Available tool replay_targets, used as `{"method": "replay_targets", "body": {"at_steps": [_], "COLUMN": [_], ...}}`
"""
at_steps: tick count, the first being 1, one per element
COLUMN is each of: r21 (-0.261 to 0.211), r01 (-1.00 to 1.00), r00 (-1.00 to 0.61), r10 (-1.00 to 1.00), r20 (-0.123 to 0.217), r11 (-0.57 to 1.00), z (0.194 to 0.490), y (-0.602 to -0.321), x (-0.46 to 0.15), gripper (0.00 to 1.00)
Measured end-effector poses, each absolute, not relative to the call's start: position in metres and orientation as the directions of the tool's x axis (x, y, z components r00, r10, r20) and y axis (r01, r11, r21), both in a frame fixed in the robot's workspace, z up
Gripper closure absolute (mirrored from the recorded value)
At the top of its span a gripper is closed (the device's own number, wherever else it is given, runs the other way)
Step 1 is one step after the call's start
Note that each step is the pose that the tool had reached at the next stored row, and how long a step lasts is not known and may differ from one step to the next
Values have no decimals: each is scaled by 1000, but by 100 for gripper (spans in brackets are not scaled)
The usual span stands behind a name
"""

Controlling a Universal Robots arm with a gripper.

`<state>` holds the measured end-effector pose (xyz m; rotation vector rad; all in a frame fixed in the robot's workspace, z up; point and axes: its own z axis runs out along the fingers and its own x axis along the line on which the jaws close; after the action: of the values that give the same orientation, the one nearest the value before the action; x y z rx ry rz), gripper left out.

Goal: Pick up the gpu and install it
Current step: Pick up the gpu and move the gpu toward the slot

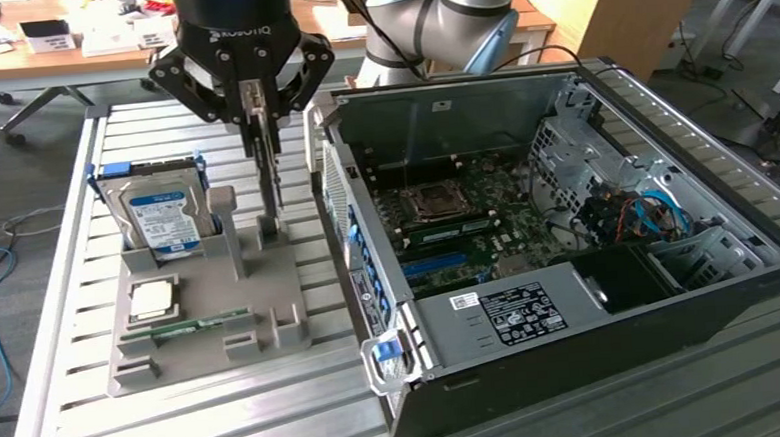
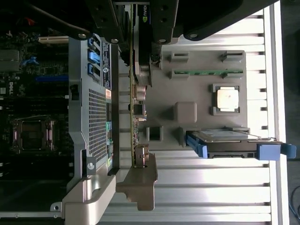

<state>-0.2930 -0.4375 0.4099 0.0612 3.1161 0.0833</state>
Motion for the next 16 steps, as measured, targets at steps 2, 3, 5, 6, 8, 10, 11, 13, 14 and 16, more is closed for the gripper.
{"method": "replay_targets", "body": {"at_steps": [2,3,5,6,8,10,11,13,14,16], "r21": [54,54,54,54,54,54,54,54,54,54], "r01": [39,39,38,39,39,39,38,39,39,39], "r00": [-999,-999,-999,-999,-999,-999,-999,-999,-999,-999], "r10": [40,40,40,40,40,40,40,40,40,40], "r20": [-23,-23,-23,-23,-23,-23,-23,-23,-23,-23], "r11": [998,998,998,998,998,998,998,998,998,998], "z": [410,410,410,410,411,412,413,413,413,413], "y": [-437,-437,-437,-437,-437,-437,-437,-437,-437,-437], "x": [-290,-288,-286,-285,-285,-284,-284,-282,-281,-278], "gripper": [73,73,73,73,73,73,73,73,73,73]}}
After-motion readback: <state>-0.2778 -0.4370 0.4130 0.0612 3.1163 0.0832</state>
